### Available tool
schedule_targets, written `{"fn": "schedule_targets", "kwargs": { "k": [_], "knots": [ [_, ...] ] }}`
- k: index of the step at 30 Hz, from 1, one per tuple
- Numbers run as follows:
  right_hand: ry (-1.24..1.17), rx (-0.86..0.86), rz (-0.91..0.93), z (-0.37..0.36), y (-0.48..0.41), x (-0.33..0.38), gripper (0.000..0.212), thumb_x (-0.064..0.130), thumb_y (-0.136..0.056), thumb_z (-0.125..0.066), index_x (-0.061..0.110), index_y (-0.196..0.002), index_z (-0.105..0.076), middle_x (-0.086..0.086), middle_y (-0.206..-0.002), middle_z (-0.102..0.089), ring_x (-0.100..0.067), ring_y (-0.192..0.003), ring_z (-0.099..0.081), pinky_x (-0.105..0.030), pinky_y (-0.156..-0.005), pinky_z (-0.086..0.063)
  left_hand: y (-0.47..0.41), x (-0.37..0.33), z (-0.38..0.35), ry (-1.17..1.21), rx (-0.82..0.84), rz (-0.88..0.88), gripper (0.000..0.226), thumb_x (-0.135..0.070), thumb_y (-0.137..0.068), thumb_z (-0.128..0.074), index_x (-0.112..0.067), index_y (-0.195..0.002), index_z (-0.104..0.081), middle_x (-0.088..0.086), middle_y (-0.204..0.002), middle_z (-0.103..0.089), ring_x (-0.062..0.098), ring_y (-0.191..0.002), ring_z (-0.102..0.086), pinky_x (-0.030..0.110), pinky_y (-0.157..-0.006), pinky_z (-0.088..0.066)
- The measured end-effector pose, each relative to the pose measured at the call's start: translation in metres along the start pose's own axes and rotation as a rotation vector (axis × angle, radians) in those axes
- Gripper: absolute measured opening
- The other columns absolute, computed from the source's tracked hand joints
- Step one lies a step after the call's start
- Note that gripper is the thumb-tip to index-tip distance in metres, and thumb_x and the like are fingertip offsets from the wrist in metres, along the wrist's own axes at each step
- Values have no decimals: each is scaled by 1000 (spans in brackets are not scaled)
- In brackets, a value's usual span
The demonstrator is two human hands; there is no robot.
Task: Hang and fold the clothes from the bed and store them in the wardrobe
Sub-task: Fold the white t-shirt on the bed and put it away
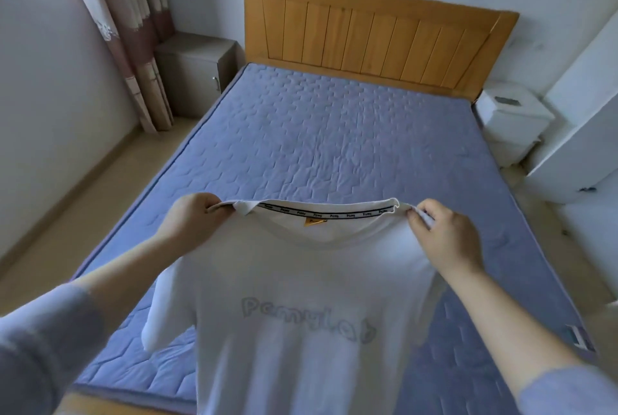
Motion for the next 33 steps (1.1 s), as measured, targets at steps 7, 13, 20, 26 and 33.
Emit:
{"fn": "schedule_targets", "kwargs": {
  "k": [7,13,20,26,33],
  "knots": [
    [-36,176,-134,-149,-82,-76,21,34,-91,-61,15,-83,-60,-14,-73,-65,-40,-74,-58,-32,-56,-33,-117,46,-126,-145,55,223,54,-51,-89,-54,-14,-54,-37,5,-52,-41,24,-51,-40,30,-52,-25],
    [-99,244,-206,-254,-128,-103,20,28,-92,-56,12,-80,-56,-10,-65,-59,-38,-68,-52,-38,-57,-42,-201,80,-196,-209,48,291,54,-52,-87,-55,-13,-52,-40,4,-50,-45,24,-52,-46,28,-48,-28],
    [-35,271,-281,-347,-145,-134,21,30,-93,-55,13,-80,-55,-7,-64,-59,-36,-66,-52,-34,-56,-40,-268,121,-272,-235,85,239,56,-52,-88,-58,-14,-53,-36,4,-51,-44,25,-52,-44,28,-47,-25],
    [-9,268,-357,-415,-149,-156,24,34,-95,-53,14,-82,-57,-8,-68,-60,-37,-69,-54,-34,-56,-37,-304,152,-325,-268,113,199,55,-54,-88,-56,-14,-53,-39,3,-54,-47,21,-54,-46,29,-46,-22],
    [111,422,-408,-501,-130,-173,22,16,-95,-51,13,-115,-61,-10,-113,-69,-35,-103,-61,-37,-79,-45,-311,206,-401,-96,218,229,20,-32,-85,-67,-20,-99,-63,-2,-88,-66,22,-83,-60,31,-64,-43]
  ]
}}
Point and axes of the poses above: each hand's wrist, its own y-axis away from the middle knuckle, its own z-axis out of the back of the hand, x = y × z, the point moved 10 cm from there along -y, towards the middle knuckle
